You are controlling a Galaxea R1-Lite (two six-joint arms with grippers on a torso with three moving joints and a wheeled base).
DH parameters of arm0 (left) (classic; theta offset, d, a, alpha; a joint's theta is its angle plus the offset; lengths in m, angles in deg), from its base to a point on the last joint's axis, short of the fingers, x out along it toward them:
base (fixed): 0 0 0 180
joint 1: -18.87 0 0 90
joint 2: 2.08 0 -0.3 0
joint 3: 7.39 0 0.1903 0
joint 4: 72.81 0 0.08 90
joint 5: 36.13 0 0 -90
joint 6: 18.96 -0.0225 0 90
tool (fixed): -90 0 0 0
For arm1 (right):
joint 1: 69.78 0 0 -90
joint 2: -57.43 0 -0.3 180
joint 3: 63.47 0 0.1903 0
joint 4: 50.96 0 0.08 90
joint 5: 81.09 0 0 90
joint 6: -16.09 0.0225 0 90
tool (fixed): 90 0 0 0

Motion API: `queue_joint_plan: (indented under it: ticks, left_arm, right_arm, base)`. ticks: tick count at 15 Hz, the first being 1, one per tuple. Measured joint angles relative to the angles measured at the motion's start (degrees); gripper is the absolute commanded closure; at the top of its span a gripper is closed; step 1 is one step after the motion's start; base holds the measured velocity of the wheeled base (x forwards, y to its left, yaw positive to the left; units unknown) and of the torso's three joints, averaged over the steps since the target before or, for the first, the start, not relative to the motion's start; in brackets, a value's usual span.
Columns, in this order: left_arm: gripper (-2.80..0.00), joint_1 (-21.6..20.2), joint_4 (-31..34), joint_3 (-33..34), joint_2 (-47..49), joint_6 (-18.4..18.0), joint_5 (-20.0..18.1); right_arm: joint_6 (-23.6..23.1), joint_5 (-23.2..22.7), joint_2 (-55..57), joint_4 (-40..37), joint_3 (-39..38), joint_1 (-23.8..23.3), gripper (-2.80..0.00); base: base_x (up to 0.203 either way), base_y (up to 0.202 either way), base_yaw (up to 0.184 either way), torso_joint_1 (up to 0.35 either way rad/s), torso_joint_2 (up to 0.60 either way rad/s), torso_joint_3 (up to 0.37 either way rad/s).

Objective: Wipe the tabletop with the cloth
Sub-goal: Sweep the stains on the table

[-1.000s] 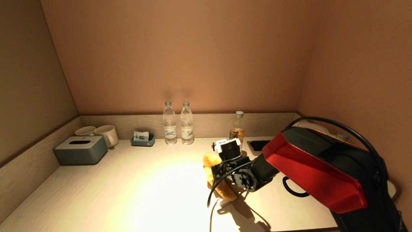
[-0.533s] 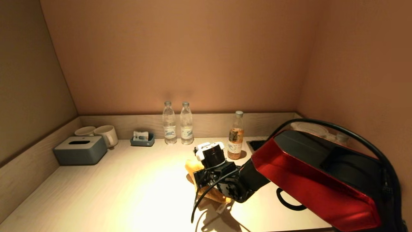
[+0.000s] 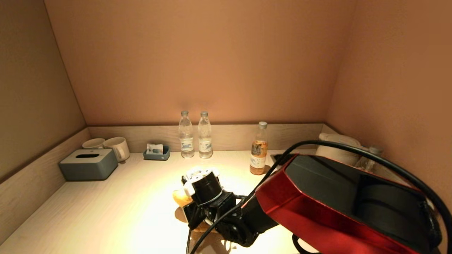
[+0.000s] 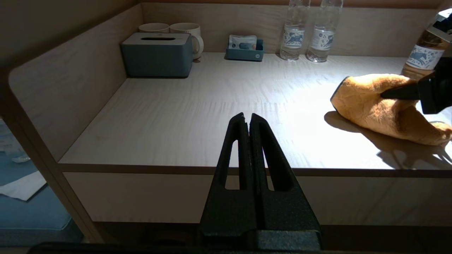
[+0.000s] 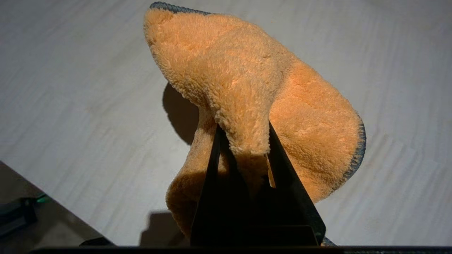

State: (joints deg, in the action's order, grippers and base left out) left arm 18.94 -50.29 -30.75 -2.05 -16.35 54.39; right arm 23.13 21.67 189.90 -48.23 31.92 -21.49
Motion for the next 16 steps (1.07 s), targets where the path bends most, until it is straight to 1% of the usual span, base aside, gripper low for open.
queue_joint_plan:
  ticks: [3,6,10,12,16]
  left_arm:
    - [0.0,0.1,0.0,0.0,0.0,0.0,0.0]
    - [0.0,0.0,0.0,0.0,0.0,0.0,0.0]
    - [0.0,0.0,0.0,0.0,0.0,0.0,0.0]
    - [0.0,0.0,0.0,0.0,0.0,0.0,0.0]
    - [0.0,0.0,0.0,0.0,0.0,0.0,0.0]
  right_arm:
    - [0.2,0.0,-0.1,0.1,-0.6,2.9,0.0]
    - [0.3,0.1,-1.1,0.3,-2.9,6.4,0.0]
    - [0.1,0.5,-1.7,2.8,-6.8,7.5,0.0]
    - [0.0,0.5,-1.6,5.2,-8.8,5.8,0.0]
    - [-0.3,0.3,-1.1,7.9,-9.2,-1.9,0.0]
  base:
    - [0.0,0.0,0.0,0.0,0.0,0.0]
    - [0.0,0.0,0.0,0.0,0.0,0.0]
    - [0.0,0.0,0.0,0.0,0.0,0.0]
    - [0.0,0.0,0.0,0.0,0.0,0.0]
    - [0.0,0.0,0.0,0.0,0.0,0.0]
